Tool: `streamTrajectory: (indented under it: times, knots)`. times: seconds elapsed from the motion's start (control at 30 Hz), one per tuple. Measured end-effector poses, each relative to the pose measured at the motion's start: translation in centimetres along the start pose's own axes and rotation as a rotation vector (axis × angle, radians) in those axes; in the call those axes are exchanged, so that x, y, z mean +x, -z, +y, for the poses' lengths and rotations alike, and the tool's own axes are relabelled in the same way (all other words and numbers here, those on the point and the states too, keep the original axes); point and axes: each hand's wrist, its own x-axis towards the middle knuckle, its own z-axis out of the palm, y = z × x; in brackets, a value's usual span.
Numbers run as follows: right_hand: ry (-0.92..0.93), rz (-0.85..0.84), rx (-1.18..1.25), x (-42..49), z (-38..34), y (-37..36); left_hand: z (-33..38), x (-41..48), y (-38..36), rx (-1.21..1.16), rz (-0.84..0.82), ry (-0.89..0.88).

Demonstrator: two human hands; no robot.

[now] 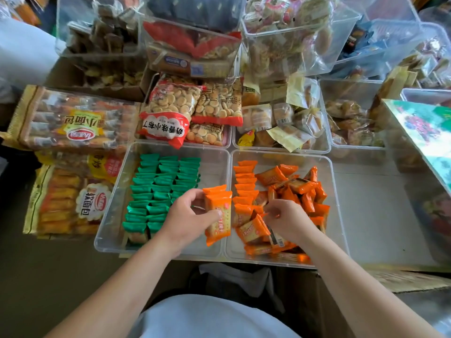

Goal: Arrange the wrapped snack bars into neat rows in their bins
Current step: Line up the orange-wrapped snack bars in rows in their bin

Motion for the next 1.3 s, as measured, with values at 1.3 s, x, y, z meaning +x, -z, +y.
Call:
streamTrajectory:
  times: [1.3]
  knots:
    - [0.255,-0.109,0.633,-2.5,-2.7,1.7,-0.8,-0.4,-2.7,0.104,-0.163,-0.13]
